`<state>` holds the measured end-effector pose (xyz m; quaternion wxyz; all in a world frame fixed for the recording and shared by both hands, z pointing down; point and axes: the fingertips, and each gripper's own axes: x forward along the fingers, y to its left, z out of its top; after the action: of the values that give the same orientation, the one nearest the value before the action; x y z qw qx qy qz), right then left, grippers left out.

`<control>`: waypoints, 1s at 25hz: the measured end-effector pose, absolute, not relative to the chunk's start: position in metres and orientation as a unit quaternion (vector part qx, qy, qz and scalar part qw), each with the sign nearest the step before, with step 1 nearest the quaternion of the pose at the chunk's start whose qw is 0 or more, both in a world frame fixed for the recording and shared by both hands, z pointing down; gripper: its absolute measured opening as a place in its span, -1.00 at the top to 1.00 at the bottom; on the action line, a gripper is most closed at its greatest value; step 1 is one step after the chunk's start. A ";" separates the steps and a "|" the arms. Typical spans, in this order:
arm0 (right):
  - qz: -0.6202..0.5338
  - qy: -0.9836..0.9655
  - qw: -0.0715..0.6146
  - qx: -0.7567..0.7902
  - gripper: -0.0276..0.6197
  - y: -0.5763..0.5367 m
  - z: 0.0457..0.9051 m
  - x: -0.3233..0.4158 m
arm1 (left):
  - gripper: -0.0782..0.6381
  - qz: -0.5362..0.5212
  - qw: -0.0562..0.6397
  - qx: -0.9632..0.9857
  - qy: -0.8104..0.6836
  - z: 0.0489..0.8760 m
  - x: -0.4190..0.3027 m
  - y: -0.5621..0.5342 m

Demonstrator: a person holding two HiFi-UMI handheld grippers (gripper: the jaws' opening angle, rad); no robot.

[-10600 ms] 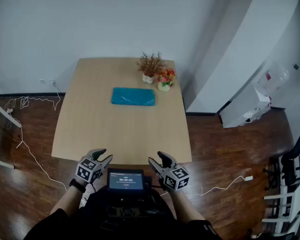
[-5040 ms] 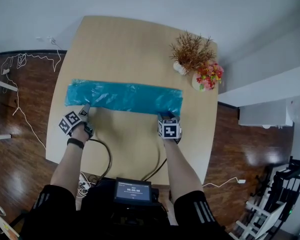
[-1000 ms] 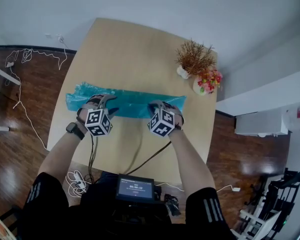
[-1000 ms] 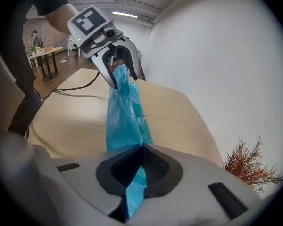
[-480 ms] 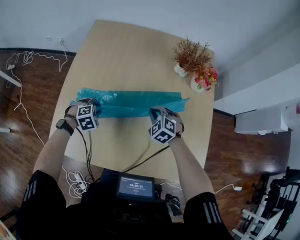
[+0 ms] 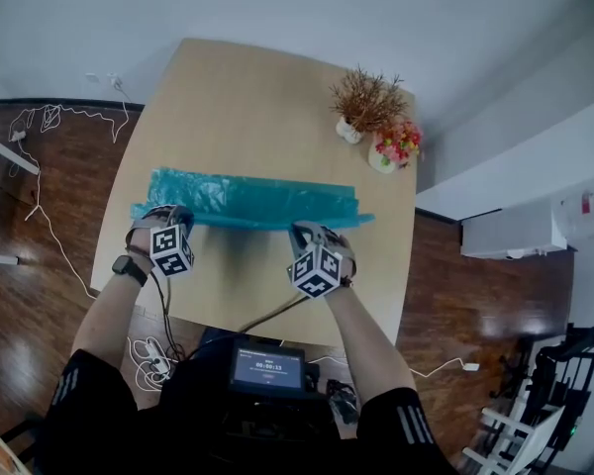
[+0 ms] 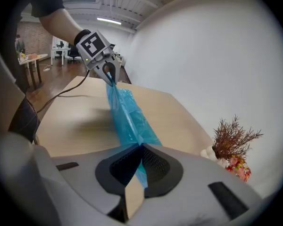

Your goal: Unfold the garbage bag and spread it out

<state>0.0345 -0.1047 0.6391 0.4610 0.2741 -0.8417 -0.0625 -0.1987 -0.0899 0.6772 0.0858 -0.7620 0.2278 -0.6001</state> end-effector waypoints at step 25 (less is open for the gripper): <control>0.170 -0.812 0.508 0.231 0.31 0.058 0.731 0.079 | 0.35 -0.643 -0.139 -0.744 0.118 0.784 -0.194 0.067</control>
<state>0.0786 0.0576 0.7315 0.5077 0.2307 -0.8124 0.1702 -0.1938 0.0672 0.7835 -0.1389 -0.7442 0.1179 -0.6426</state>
